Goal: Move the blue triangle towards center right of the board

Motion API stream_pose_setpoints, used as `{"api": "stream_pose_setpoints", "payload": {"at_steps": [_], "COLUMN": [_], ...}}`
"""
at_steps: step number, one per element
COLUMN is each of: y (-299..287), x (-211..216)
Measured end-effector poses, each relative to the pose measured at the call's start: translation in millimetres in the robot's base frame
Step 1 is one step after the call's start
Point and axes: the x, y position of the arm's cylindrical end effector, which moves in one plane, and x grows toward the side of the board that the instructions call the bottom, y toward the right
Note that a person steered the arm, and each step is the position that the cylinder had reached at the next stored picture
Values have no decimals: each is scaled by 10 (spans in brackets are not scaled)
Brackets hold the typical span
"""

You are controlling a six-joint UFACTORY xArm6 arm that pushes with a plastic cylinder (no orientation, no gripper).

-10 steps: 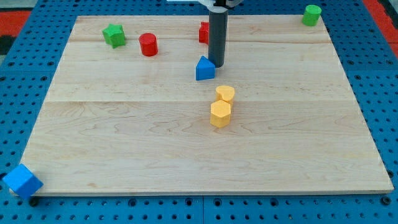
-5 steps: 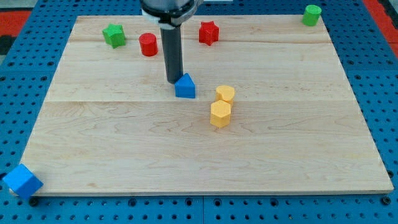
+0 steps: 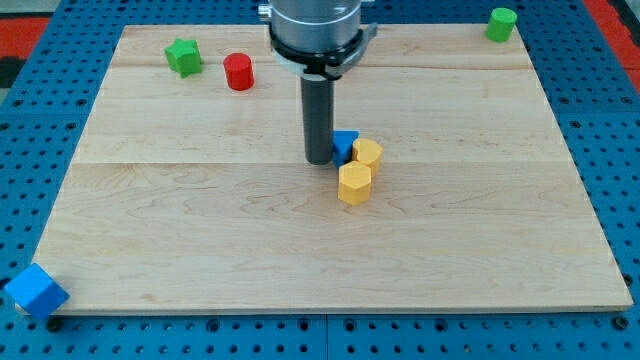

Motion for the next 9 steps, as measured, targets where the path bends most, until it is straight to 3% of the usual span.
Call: {"api": "stream_pose_setpoints", "payload": {"at_steps": [1, 4, 6, 9], "y": [284, 250, 1123, 1766], "x": [-11, -436, -434, -635]}}
